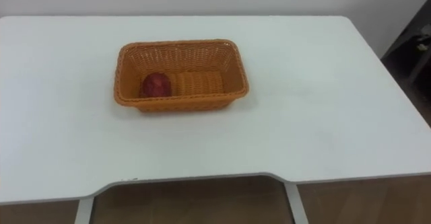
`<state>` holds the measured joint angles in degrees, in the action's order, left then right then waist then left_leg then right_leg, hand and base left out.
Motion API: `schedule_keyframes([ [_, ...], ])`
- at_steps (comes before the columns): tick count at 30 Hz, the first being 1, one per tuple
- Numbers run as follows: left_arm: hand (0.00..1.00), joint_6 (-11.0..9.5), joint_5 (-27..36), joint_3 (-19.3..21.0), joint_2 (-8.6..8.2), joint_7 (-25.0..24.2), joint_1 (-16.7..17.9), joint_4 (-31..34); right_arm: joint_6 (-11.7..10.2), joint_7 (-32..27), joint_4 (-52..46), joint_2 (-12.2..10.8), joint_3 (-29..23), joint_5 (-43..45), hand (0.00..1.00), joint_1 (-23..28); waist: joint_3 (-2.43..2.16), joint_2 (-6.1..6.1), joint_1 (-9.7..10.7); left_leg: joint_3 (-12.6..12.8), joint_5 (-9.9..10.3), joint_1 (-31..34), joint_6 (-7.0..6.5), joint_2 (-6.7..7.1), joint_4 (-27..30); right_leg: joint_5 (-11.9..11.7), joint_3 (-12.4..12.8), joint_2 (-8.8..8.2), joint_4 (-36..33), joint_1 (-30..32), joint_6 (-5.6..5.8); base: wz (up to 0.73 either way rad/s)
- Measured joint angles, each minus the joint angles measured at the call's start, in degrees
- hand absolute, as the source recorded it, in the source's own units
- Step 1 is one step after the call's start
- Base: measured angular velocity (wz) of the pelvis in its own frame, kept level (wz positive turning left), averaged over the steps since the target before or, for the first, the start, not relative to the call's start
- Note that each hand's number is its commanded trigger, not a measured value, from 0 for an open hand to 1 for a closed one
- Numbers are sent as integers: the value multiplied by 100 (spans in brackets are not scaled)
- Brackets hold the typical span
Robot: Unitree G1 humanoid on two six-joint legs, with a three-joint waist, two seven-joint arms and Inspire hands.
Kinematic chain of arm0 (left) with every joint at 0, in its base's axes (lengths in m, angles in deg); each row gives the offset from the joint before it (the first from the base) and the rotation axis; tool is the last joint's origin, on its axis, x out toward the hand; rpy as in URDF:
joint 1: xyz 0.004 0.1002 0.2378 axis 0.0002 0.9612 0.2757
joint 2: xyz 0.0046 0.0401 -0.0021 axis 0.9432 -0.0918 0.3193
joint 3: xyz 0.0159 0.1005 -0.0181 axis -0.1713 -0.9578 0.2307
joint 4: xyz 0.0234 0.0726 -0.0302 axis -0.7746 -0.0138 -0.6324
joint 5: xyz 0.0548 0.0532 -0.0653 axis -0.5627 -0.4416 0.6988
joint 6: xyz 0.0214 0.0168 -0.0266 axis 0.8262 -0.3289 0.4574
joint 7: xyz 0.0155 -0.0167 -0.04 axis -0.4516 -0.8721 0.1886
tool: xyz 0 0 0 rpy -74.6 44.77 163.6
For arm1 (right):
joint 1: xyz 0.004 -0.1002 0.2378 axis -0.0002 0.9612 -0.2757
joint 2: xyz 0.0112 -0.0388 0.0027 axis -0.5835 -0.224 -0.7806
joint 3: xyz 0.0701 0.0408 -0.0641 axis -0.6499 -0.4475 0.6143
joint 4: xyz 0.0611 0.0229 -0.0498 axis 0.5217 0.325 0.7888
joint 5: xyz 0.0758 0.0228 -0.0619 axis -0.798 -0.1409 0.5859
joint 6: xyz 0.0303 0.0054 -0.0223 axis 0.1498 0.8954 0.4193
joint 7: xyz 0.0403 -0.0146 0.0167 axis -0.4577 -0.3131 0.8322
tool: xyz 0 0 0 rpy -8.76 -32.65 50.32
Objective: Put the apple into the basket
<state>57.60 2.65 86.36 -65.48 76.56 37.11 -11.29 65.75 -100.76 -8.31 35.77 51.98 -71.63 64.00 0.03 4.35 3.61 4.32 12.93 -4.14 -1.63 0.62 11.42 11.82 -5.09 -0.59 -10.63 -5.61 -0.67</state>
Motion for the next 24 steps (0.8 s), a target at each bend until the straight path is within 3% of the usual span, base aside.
schedule_keyframes([
  [4,0,-13,8,-119,-4,4,-104,-214,86,383,90,-28,775,223,0,43,7,-86,-189,33,9,-61,-13,4,-3,-4,38,0,18,-19,12,-6],
  [10,0,4,0,-222,-52,151,-94,-405,113,1030,507,-358,1707,1341,0,-12,1,-161,-367,-46,15,-56,-14,9,19,-21,-83,-6,109,-91,19,9],
  [12,0,8,1,-372,-144,152,-53,-457,162,1310,694,-437,2070,1569,0,-28,5,-261,-416,-106,18,-58,-15,18,20,-21,-134,-16,103,-150,19,12],
  [18,0,98,3,-560,-329,141,-55,-559,188,1690,917,-583,2405,1752,0,11,31,-410,-415,-137,18,-132,-14,22,29,6,-122,-17,115,-256,12,3],
  [24,0,166,9,-567,-385,115,-26,-550,324,1858,960,-614,2550,1890,0,207,26,-380,-407,-137,23,-156,-11,28,34,33,-114,-24,102,-254,17,1],
])
